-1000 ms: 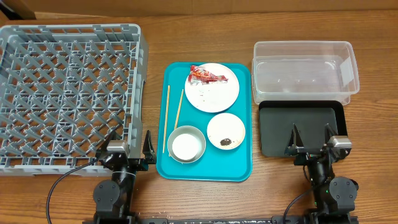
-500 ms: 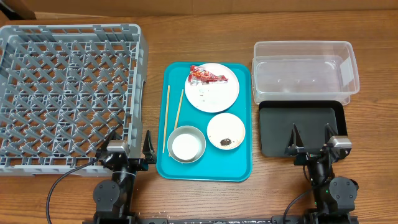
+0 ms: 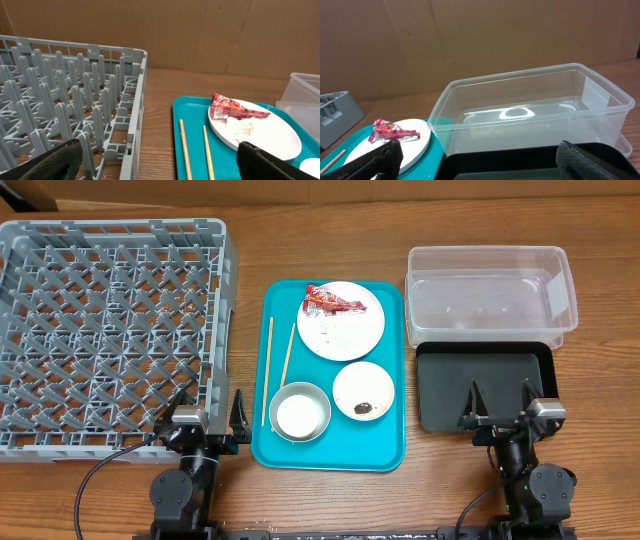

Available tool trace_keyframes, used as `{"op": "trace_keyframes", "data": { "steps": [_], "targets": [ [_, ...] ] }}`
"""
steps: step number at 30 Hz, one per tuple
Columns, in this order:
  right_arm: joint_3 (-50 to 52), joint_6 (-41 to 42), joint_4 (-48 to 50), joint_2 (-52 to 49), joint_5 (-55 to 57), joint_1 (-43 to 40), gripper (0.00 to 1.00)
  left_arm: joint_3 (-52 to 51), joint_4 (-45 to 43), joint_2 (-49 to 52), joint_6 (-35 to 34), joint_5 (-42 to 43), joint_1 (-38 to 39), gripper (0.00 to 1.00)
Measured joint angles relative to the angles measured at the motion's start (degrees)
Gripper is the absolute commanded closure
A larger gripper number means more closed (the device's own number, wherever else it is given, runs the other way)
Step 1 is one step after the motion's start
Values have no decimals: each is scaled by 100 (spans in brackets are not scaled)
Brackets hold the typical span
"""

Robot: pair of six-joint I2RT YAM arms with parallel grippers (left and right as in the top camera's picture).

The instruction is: Sort waste into correct bins and load items into the dishwasher

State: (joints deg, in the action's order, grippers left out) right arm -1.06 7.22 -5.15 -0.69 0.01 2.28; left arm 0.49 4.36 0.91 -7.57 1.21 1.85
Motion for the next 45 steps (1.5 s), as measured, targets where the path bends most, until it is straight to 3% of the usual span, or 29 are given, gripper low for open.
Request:
{"op": "trace_keyframes", "data": {
  "steps": [20,29,33,38,45],
  "targets": [
    [0,157,7,0,-35,0,0,2,31,0,-90,4,0,0],
    [-505,221,-195,-111,-271,0,0,946,1552,225,-109,-66,0,0],
    [-1117,223,-470,-605,-323,0,0,1816,2081,984,-111,-90,0,0],
    [-2155,227,-1226,-1910,-514,0,0,2957,2933,2409,-111,-105,0,0],
    [-4435,210,-3377,-4177,-973,0,0,4798,4833,4385,-109,-105,0,0]
  ]
}}
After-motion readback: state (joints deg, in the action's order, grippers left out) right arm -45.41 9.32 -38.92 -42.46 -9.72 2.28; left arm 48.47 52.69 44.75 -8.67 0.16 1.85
